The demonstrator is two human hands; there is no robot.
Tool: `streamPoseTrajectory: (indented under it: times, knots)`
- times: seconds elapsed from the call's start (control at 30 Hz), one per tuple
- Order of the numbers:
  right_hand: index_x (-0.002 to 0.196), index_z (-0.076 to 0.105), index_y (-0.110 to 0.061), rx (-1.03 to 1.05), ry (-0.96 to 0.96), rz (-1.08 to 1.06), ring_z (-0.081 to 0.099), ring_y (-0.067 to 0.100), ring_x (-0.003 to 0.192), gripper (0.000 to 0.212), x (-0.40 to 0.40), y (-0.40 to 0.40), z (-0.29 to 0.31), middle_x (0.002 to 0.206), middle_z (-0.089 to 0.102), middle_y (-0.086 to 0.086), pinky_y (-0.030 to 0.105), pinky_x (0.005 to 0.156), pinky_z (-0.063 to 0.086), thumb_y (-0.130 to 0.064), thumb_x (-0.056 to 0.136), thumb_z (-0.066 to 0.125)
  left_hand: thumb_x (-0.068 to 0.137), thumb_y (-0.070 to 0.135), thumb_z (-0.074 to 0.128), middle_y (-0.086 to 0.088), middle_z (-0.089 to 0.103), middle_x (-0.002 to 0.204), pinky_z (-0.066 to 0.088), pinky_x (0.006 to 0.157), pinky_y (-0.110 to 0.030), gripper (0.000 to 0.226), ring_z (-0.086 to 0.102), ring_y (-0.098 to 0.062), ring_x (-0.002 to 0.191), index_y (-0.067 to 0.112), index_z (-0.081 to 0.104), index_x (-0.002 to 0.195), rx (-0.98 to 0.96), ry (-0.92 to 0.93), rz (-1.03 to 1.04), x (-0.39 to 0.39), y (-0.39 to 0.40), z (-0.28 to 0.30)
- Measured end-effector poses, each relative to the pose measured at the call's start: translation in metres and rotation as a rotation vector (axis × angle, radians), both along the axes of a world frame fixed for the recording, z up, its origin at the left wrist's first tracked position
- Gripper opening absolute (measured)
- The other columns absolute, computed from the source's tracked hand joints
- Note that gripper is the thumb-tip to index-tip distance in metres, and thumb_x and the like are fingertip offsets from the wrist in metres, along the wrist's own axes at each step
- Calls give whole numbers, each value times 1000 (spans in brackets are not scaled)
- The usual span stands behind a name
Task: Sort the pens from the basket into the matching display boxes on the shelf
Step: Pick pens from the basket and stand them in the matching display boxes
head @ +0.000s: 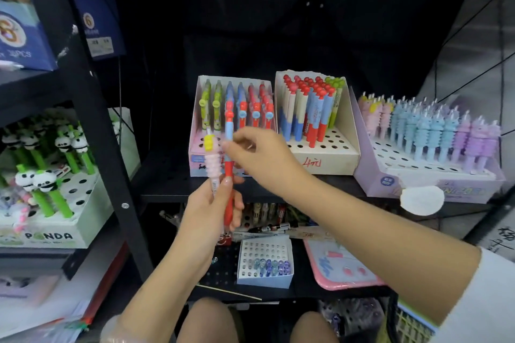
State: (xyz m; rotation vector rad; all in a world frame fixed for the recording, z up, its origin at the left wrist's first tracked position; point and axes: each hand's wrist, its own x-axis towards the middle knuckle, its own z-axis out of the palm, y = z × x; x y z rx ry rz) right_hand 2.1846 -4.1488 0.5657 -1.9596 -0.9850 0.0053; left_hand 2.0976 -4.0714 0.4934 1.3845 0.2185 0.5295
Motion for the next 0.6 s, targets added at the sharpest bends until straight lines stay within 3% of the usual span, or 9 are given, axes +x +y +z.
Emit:
streamPoseTrajectory:
  times: [0.07,0.17,0.3,0.47,0.53,0.6]
  knots:
    - [84,60,-1,24,72,-6,51,7,61,25,1,-12,-3,68,55,2,21,60,50,-24,91,57,98,28,40,1,57,58,39,41,-21,25,47,-11,42,14,60,92,-4,-3,-44,5,-11,0]
    - [81,55,-12,164,93,-75,55,0,51,15,13,-34,4,65,59,-2,14,51,47,-21,93,53,97,30,40,1,61,62,42,42,-21,25,52,-13,44,13,58,97,-20,38,-94,10,-21,0]
    - [81,47,-25,324,-56,-296,60,2,52,15,46,-76,18,67,61,-2,17,51,50,-22,96,47,99,25,38,8,52,54,27,34,-17,22,33,-8,36,17,58,98,35,117,-55,16,-26,-3]
    - [85,43,-15,277,-307,-549,63,29,67,15,88,-112,25,74,63,17,46,65,52,-23,97,46,99,23,38,12,43,52,23,36,-15,23,27,-4,39,18,59,91,105,147,-50,24,-34,-3]
    - [88,43,-12,246,-331,-551,63,31,69,14,100,-114,22,75,64,17,36,71,52,-22,97,46,99,23,37,14,41,50,25,37,-13,24,28,-2,40,19,60,93,136,140,-52,27,-38,-5]
    - [91,46,-12,135,-337,-517,63,28,72,12,106,-111,14,78,66,14,6,75,43,-22,98,45,99,23,38,15,42,51,27,38,-13,22,30,-2,41,20,59,93,146,128,-49,30,-41,-6]
